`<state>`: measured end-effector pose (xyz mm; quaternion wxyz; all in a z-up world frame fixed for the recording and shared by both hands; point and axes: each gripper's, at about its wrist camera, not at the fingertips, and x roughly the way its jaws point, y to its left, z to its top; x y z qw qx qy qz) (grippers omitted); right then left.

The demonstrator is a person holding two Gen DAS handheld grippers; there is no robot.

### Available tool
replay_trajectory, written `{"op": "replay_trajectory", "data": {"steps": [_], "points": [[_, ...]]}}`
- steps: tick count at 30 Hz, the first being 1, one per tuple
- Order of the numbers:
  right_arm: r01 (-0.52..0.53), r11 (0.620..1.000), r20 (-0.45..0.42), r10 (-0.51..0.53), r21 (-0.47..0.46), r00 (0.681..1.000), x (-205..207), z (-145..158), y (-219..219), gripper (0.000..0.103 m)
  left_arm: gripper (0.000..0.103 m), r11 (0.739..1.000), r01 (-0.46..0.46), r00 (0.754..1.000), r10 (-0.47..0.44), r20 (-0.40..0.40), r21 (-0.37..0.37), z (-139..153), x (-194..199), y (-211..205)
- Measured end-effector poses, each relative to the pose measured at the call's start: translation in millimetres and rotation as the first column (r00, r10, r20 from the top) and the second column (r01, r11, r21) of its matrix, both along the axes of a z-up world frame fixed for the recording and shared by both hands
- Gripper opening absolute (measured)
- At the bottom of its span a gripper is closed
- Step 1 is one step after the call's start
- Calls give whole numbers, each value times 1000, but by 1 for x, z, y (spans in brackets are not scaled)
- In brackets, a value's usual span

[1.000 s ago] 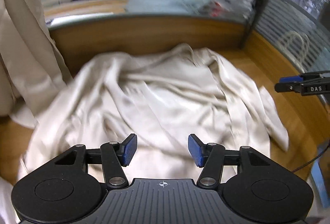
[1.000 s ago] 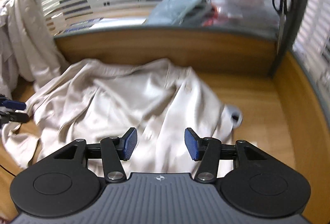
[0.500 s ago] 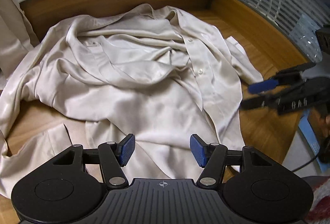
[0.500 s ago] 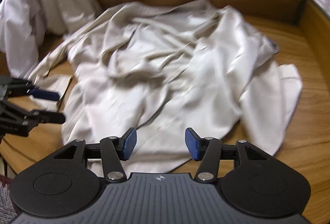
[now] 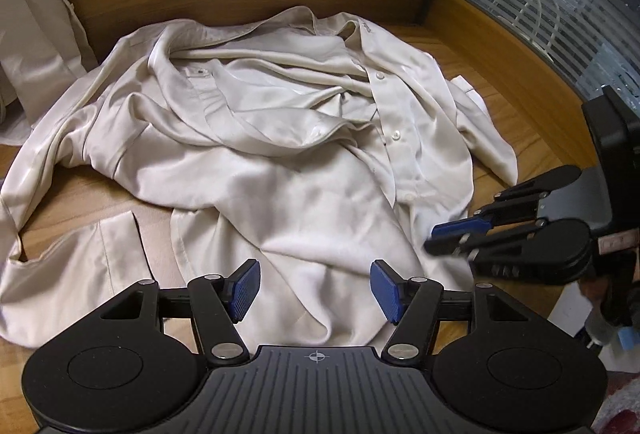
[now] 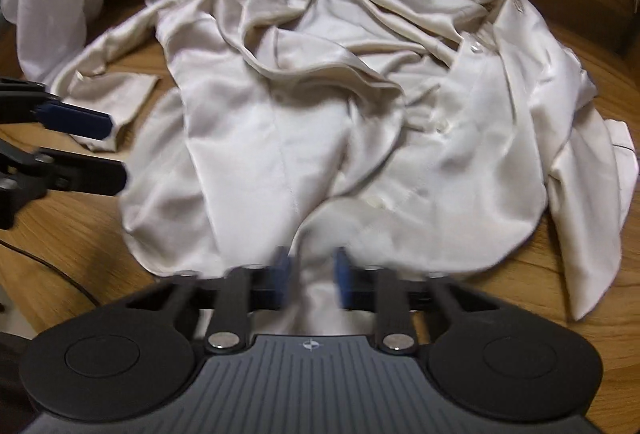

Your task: Fold clothes

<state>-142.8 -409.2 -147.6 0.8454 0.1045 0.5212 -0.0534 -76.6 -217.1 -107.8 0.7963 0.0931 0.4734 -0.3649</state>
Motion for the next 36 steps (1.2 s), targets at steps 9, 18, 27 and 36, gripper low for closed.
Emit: {"op": "replay_trajectory", "data": {"steps": [9,18,27,36], "points": [[153,985,43,-150,-82,988,-59,55,-82,0,64,1000,-19,999,19,-27,-1,-3,-16,-20],[126,986,58,-120,-105,991,-93,76,-135,3,64,1000,-17,999,17,-47,-12,-17,-35,-75],[82,995,93,-77,-53,993,-112,75,-147,16,62,998,49,999,-49,-7,49,-46,-26,-133],[123,991,67,-120,-46,991,-145,66,-164,16,6,988,154,987,-154,-34,-8,-40,-32,-169]]}}
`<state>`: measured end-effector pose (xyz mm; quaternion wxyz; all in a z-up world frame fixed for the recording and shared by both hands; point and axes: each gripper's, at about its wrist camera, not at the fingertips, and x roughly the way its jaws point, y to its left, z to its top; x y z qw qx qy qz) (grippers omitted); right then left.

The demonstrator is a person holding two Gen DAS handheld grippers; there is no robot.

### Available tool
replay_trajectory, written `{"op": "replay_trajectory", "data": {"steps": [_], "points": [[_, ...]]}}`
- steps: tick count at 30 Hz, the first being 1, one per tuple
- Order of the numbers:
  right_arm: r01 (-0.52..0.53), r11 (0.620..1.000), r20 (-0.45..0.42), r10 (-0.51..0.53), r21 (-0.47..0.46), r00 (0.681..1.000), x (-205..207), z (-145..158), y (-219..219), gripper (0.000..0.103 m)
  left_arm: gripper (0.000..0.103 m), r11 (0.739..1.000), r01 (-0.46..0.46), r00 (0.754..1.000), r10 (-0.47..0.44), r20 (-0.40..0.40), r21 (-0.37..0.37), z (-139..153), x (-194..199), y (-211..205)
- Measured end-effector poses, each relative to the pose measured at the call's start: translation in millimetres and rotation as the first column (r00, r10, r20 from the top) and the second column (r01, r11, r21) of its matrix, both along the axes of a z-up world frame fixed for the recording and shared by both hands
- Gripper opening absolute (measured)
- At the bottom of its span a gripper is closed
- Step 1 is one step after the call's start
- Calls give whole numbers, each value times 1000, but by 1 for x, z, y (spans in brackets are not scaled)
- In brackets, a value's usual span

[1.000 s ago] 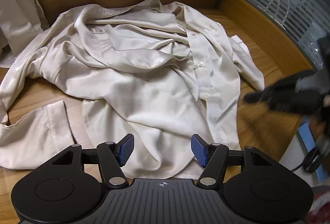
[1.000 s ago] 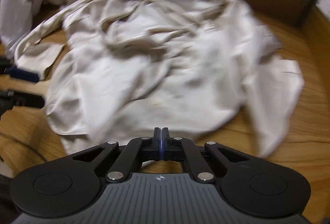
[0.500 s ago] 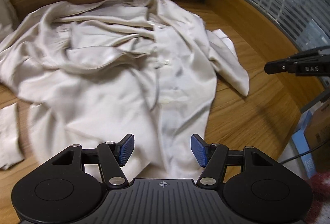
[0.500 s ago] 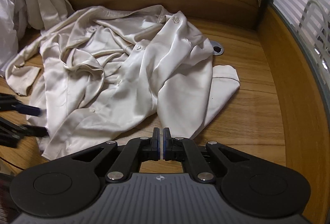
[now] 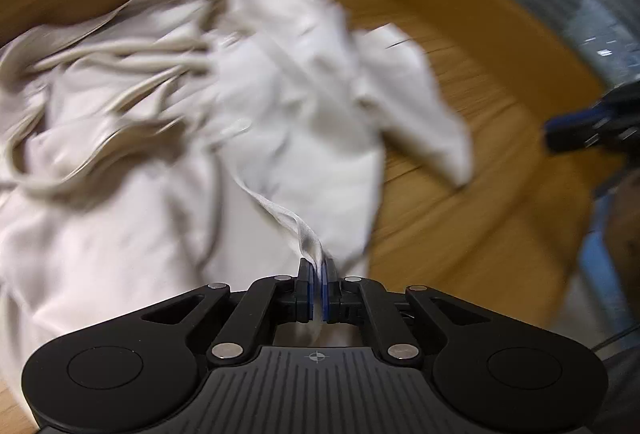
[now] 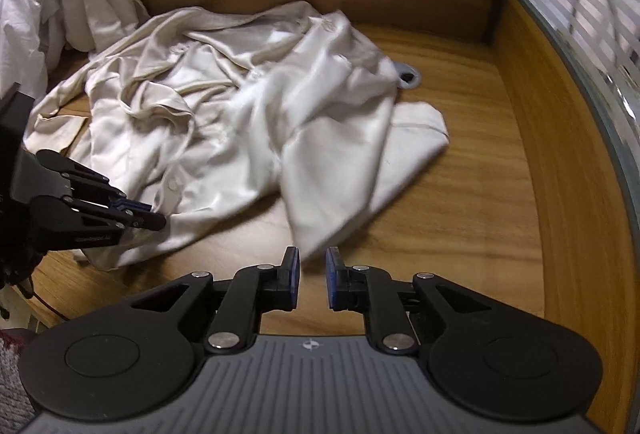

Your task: Fold clothes

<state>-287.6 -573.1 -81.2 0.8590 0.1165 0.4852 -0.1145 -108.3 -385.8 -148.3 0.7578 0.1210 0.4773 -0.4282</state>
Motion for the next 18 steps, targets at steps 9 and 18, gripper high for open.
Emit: {"op": "replay_trajectory", "data": {"steps": [9,18], "points": [[-76,990,155,57,118,986,-28,4,16,61,6,969,95,995,-102,-16,-227,74,-9,-52],[-47,999,266,42,9,963,11,4,38,71,6,937,84,990,-117,-79,-338,107,2,-57]]}}
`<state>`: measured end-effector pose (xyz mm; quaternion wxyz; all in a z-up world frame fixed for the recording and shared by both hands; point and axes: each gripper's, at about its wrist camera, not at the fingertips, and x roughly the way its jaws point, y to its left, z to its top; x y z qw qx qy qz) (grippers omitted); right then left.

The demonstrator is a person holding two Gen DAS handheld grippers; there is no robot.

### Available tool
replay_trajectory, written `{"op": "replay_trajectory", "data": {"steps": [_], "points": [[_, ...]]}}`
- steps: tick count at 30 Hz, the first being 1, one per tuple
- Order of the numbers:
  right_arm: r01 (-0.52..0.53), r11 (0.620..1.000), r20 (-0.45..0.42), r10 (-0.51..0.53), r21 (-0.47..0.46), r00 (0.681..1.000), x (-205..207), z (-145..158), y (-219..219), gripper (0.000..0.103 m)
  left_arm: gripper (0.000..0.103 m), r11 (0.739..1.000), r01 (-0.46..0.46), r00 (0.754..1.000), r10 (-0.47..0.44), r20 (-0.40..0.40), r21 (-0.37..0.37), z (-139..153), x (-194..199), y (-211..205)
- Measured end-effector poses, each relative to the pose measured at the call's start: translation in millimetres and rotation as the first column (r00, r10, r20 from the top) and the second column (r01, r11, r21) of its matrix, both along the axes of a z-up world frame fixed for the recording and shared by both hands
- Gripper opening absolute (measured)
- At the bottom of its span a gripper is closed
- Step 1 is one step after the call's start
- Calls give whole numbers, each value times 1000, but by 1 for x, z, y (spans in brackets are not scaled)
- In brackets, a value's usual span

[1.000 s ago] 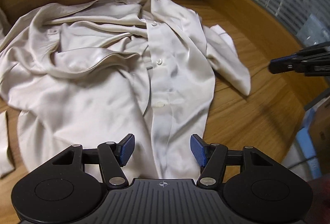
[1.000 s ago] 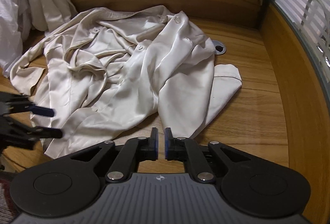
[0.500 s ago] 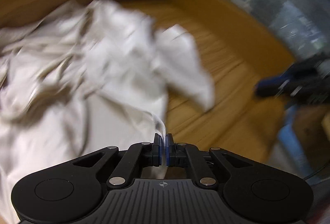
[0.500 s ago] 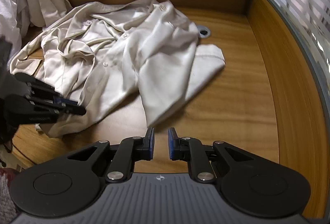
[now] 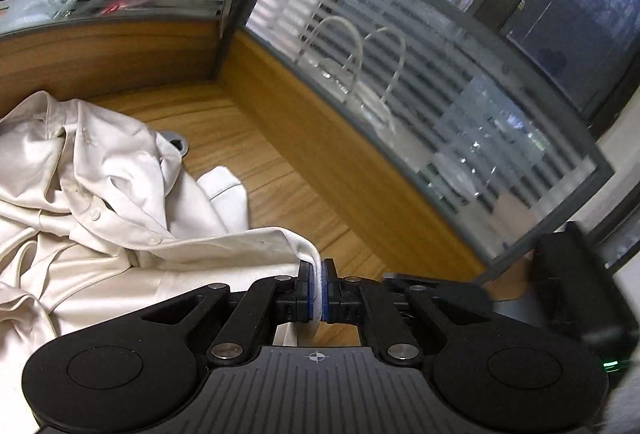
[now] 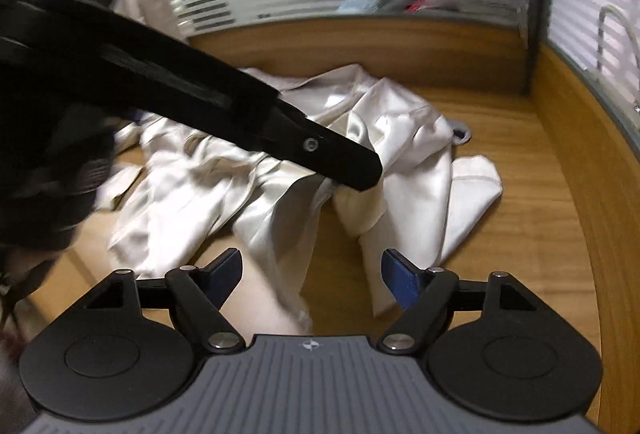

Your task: Fold clothes

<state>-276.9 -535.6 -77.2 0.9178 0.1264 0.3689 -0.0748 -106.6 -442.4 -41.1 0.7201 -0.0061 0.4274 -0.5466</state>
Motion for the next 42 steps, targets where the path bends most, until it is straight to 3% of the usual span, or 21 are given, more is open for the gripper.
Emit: {"op": "replay_trajectory", "data": {"steps": [2,3,4,6,8,11,14,19,23,28,33,37,39,42], "points": [[23,1000,13,-23,18,1000,11,-2,-4,36,6,1000,-10,1000,10,-7,-10,4,1,6],[32,999,15,-33,28,999,16,-3,-7,4,9,1000,-22,1000,22,1,-12,6,1,10],[45,999,14,-46,21,999,20,-3,-9,5,11,999,-38,999,38,16,-13,8,1,15],[67,998,15,-66,-12,998,21,0,-14,5,38,998,-63,996,64,61,-13,11,0,29],[98,994,9,-98,-42,995,18,3,-24,4,49,996,-86,989,85,123,3,10,-2,45],[169,982,0,-170,-79,985,9,10,-48,4,51,990,-124,972,106,207,74,-3,-3,69],[251,959,-7,-254,-133,967,-3,21,-75,4,51,967,-189,959,144,244,169,-27,-4,91],[370,879,-22,-395,-302,919,-17,45,-104,4,55,916,-284,944,216,250,284,-65,-6,122],[364,869,-89,-413,-336,906,-18,45,-123,10,56,887,-322,940,259,222,331,-89,-5,132],[319,886,-144,-383,-337,912,-14,37,-125,48,57,857,-365,928,301,221,364,-109,2,128],[255,922,-208,-321,-293,924,-8,27,-116,58,56,838,-396,912,314,263,374,-117,2,120],[216,937,-238,-284,-275,929,-3,19,-105,63,54,857,-406,901,318,295,318,-112,8,110],[202,942,-244,-269,-267,932,-1,17,-100,64,41,870,-386,911,307,276,306,-112,12,103],[182,950,-248,-246,-254,937,4,15,-95,64,38,866,-379,915,298,271,326,-117,19,93]]}}
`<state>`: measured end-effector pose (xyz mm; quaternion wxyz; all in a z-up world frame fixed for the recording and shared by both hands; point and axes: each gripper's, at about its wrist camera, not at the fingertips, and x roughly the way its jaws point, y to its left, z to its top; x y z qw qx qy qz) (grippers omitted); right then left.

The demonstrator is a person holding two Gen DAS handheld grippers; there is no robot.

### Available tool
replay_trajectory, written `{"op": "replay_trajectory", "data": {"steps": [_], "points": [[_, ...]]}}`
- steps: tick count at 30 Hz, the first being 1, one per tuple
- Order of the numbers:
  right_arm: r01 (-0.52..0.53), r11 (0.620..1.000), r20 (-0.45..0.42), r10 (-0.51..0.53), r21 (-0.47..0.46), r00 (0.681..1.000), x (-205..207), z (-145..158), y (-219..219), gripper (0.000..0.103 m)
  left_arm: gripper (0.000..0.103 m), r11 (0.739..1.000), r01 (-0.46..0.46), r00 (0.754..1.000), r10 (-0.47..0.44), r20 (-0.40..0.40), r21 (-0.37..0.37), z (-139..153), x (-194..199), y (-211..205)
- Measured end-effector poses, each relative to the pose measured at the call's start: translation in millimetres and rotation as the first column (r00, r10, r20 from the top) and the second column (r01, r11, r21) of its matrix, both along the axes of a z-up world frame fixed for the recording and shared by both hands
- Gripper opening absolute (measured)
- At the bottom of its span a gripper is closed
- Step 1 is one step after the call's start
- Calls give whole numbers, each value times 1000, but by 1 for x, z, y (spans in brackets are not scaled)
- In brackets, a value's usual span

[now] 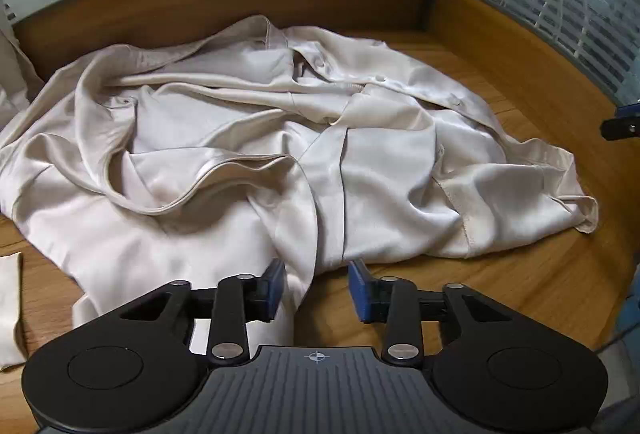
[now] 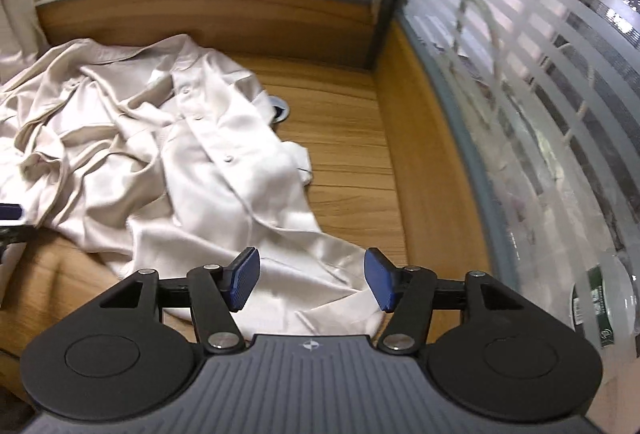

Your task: Fold clothes

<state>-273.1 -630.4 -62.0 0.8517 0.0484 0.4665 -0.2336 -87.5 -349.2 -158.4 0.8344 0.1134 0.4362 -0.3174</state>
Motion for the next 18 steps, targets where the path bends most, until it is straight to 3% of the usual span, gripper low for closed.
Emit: {"op": "replay_trajectory", "data": {"steps": [2,3,4,5,12,18], "points": [[-10,1000,-2,10,6,1000,1,0,3,64,37,999,5,1000,-5,9,32,-5,4,-6],[-13,1000,-2,13,10,1000,2,0,4,64,32,999,8,1000,-9,16,42,-7,5,-7],[-17,1000,-4,17,13,1000,3,0,5,64,24,999,11,1000,-12,22,47,-7,6,-7],[-20,1000,-6,21,17,1000,4,-1,7,64,10,999,14,999,-16,29,52,-7,7,-7],[-54,997,-2,54,49,999,16,-5,19,65,6,995,-89,993,92,80,-40,26,16,39],[-136,986,-10,138,98,990,40,-16,32,65,6,967,-248,963,253,91,-56,58,39,106]]}}
